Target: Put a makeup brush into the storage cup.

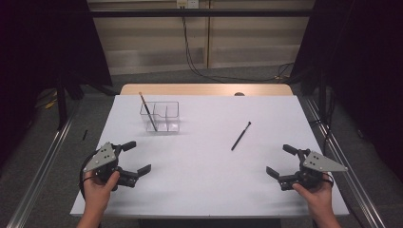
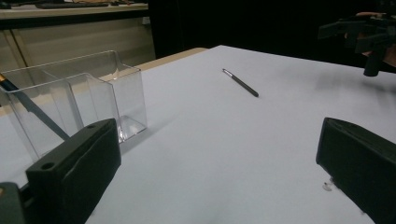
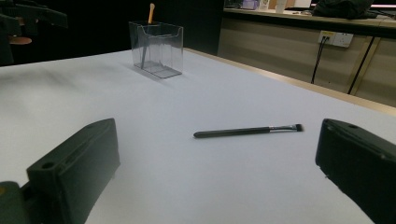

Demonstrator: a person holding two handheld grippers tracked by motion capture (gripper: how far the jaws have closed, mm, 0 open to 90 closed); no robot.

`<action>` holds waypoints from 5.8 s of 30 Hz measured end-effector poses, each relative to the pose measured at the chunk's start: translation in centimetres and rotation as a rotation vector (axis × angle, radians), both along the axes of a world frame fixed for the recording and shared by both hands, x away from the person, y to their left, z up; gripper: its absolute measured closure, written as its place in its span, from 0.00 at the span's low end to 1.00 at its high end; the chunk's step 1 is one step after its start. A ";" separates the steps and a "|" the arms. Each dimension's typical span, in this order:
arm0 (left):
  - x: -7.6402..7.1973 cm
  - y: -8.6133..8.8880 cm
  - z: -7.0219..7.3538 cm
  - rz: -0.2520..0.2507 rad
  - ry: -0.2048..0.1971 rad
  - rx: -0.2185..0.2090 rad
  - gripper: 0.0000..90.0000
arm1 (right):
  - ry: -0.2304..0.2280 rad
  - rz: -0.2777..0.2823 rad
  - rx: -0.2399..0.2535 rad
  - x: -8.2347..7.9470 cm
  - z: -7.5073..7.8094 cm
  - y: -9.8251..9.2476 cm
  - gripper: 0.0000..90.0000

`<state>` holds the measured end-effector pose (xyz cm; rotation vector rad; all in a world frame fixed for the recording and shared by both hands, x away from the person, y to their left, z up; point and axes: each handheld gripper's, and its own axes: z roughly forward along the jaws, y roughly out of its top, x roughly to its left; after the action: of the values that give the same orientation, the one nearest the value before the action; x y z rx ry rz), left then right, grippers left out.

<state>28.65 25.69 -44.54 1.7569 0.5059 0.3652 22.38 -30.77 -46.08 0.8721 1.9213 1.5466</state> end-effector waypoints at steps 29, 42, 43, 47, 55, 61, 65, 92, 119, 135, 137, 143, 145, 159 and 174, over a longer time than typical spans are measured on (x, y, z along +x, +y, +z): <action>-0.1 -0.2 -0.2 -0.009 0.004 -0.029 0.00 | 0.013 -0.017 0.002 0.8 0.0 1.0 0.00; -0.5 -0.3 -0.4 -0.014 0.013 -0.025 0.00 | 0.037 -0.082 0.005 1.7 0.5 0.7 0.00; -0.5 -0.3 -0.4 -0.014 0.013 -0.027 0.00 | 0.041 -0.090 0.005 1.7 0.5 0.6 0.00; -0.5 -0.3 -0.4 -0.008 0.016 -0.039 0.00 | 0.051 -0.100 0.010 2.0 0.5 0.5 0.00; -0.7 0.2 -0.3 0.002 0.009 -0.056 0.00 | 0.074 -0.113 0.002 3.6 0.5 1.0 0.00; -0.8 0.5 -0.3 0.006 0.011 -0.058 0.00 | 0.083 -0.122 -0.002 4.8 0.5 1.5 0.00; -0.9 0.5 -0.3 0.009 0.008 -0.061 0.00 | 0.081 -0.126 0.001 5.5 0.6 1.8 0.00; -0.9 0.4 -0.3 -0.007 -0.001 -0.056 0.00 | 0.116 -0.152 0.001 9.8 0.0 4.4 0.00; -0.9 0.4 -0.4 -0.011 -0.004 -0.048 0.00 | 0.145 -0.184 0.011 13.0 -0.6 6.7 0.00; -0.8 0.3 -0.5 -0.019 0.007 -0.041 0.00 | 0.240 -0.187 -0.072 14.7 -0.4 8.3 0.00; -0.8 0.3 -0.5 -0.019 0.006 -0.041 0.00 | 0.267 -0.189 -0.088 14.9 -0.4 8.4 0.00; -0.7 0.3 -0.6 -0.019 0.012 -0.044 0.00 | 0.373 -0.214 -0.151 15.4 -0.4 8.8 0.00; -0.7 0.3 -0.6 -0.020 0.016 -0.045 0.00 | 0.420 -0.215 -0.163 15.7 -0.5 8.9 0.00; -0.6 0.1 -0.7 -0.031 0.028 -0.043 0.00 | 0.610 -0.251 -0.312 16.7 -0.7 9.8 0.00; -0.6 0.1 -0.8 -0.032 0.031 -0.040 0.00 | 0.726 -0.294 -0.430 17.5 -1.3 10.4 0.01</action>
<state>28.07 25.80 -45.30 1.7322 0.5031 0.3033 39.83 -20.33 -47.34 1.5589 2.3312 0.6304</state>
